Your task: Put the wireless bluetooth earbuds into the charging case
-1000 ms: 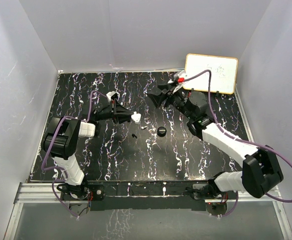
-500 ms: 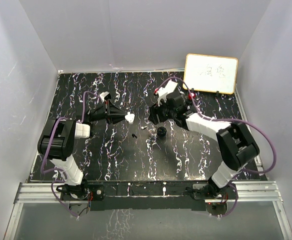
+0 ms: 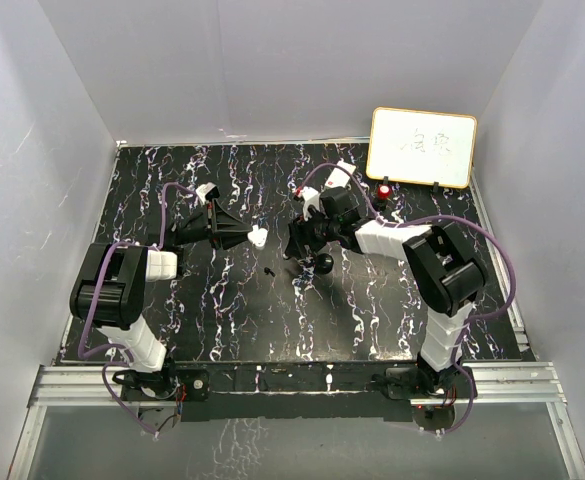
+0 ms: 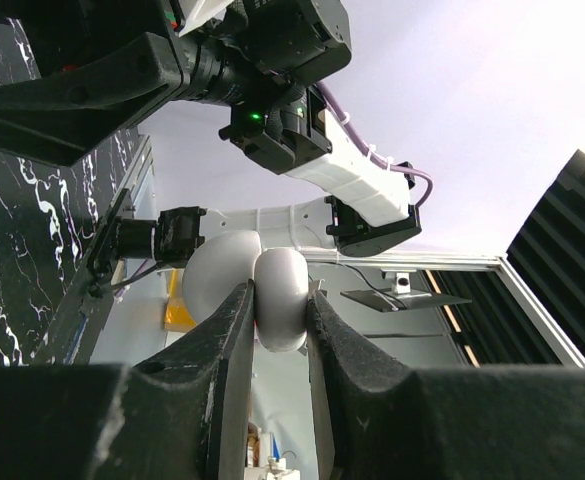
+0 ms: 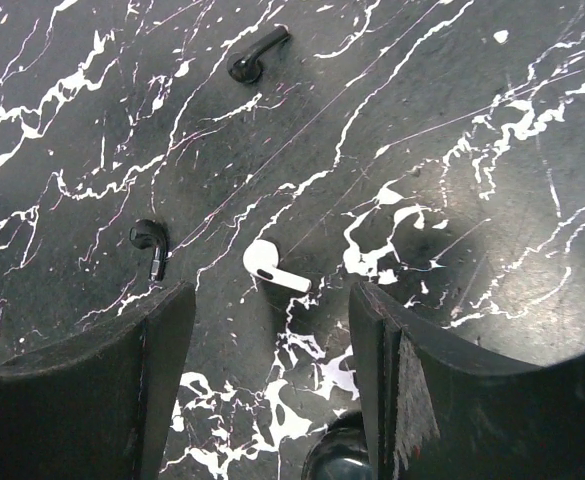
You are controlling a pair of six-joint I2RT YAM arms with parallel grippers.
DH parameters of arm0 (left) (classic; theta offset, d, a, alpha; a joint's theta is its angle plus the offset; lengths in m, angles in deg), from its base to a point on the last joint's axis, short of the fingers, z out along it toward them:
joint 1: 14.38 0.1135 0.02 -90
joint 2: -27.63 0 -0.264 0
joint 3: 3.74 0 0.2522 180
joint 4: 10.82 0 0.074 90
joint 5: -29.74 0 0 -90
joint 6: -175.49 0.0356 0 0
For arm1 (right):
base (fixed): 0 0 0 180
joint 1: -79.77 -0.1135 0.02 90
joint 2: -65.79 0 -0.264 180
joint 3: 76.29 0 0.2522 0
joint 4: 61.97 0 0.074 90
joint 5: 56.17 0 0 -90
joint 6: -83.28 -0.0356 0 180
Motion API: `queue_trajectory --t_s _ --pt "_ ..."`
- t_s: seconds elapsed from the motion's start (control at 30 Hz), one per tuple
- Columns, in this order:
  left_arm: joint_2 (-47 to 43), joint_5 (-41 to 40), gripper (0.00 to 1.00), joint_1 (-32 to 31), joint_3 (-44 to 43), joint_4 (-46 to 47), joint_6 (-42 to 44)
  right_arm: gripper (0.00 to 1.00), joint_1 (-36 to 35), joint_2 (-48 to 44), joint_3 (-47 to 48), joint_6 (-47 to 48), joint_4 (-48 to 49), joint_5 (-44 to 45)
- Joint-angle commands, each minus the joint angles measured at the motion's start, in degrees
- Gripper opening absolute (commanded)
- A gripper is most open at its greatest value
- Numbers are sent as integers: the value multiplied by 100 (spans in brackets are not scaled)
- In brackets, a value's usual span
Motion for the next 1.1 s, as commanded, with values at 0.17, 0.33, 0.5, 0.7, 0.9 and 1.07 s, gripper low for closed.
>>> queue_trajectory --t_s 0.17,0.33,0.5,0.7,0.9,1.07 --pt "-242 60 0 85 25 1884 -60 61 -4 172 284 -258 556 -615" --pt "-228 51 0 95 34 1884 -54 61 0 297 266 -343 667 -731" --pt "-227 56 0 101 25 1884 -62 60 7 411 286 -358 753 -767" --pt "-246 64 0 103 -1 1884 -80 60 -1 525 317 -397 810 -854" --pt "-229 65 0 121 0 1887 -73 59 -2 532 236 -446 854 -951" --pt "-229 68 0 128 10 1885 -74 58 -4 493 132 -481 872 -991"
